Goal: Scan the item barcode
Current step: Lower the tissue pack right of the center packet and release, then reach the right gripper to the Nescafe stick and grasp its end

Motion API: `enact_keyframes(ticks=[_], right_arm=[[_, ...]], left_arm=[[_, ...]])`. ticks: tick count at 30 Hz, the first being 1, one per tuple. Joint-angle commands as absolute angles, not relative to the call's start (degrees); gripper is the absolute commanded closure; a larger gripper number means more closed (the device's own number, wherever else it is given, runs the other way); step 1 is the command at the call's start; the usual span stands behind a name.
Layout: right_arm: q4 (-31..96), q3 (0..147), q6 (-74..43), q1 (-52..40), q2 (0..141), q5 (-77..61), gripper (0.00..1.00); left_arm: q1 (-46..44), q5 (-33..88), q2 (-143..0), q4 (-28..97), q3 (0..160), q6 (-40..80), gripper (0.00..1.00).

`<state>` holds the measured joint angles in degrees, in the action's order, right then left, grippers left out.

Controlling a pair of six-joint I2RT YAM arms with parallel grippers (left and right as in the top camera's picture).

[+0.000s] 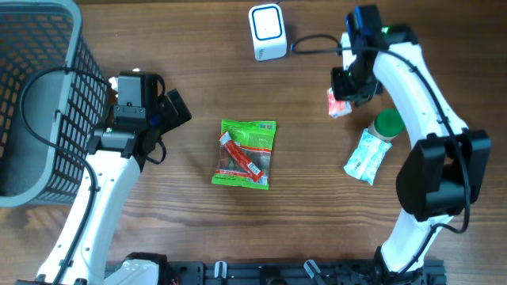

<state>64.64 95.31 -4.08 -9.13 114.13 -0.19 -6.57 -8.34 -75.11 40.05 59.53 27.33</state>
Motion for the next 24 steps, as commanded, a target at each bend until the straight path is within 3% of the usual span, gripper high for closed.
enact_keyframes(ticks=[1, 3, 8, 12, 20, 24], right_arm=[[57.9, 87.3, -4.4, -8.1, 114.9, 0.6, 0.91], [55.4, 85.4, -4.4, -8.1, 114.9, 1.3, 0.51], [58.8, 90.2, -4.3, -8.1, 113.6, 9.7, 0.4], [65.8, 97.4, -2.9, -8.6, 110.7, 4.5, 0.4], [64.4, 96.4, 5.2, -17.1, 107.7, -28.8, 0.52], [60.2, 93.2, 4.4, -22.4, 107.7, -30.0, 0.51]], left_arm=[[-6.2, -8.9, -75.2, 40.0, 60.0, 27.2, 0.0], [-6.2, -8.9, -75.2, 40.0, 60.0, 27.2, 0.0], [-6.2, -8.9, -75.2, 40.0, 60.0, 27.2, 0.0], [-6.2, -8.9, -75.2, 40.0, 60.0, 27.2, 0.0], [-6.2, -8.9, -75.2, 40.0, 60.0, 27.2, 0.0], [-6.2, -8.9, -75.2, 40.0, 60.0, 27.2, 0.0]])
